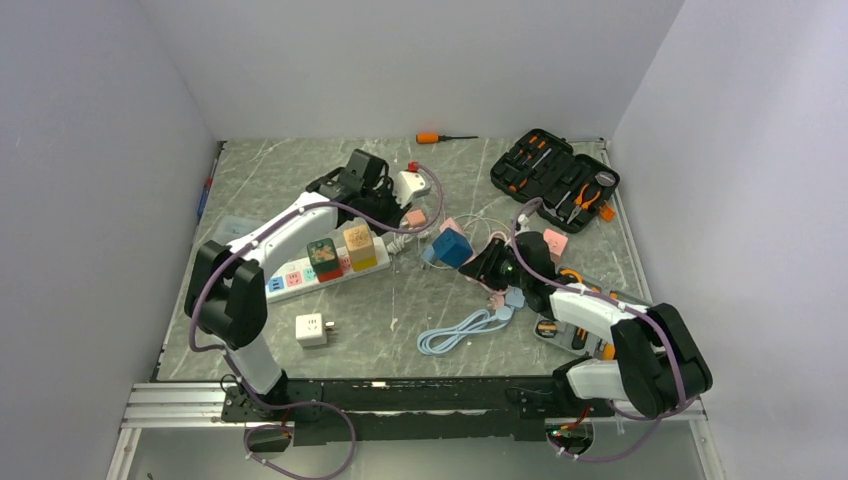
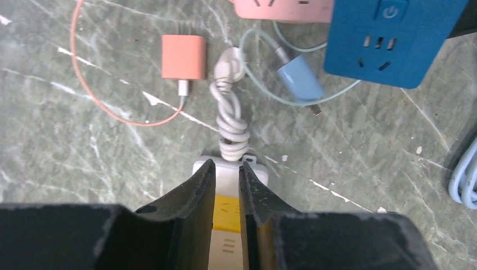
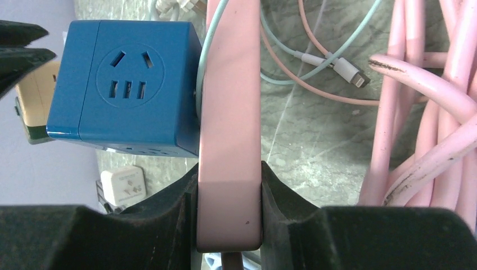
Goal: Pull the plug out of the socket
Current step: Place the plug at the center of the board, then remove the plug from the socket.
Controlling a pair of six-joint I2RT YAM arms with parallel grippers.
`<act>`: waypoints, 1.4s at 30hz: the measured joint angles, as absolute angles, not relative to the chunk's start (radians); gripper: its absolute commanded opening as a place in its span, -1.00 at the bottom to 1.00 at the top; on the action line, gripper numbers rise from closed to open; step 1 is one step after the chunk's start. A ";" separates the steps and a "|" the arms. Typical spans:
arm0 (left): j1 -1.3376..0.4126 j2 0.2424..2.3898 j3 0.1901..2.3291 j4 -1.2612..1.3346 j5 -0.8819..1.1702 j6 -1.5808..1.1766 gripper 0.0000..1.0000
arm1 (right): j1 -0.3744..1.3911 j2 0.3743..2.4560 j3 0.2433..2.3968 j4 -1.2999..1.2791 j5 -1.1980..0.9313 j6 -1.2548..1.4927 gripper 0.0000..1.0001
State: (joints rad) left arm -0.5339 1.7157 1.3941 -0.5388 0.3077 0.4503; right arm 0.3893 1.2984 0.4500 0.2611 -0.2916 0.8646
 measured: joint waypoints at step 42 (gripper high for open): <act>-0.700 1.697 1.508 -0.661 0.488 0.420 0.99 | 0.699 1.091 0.575 0.090 0.112 0.537 -1.00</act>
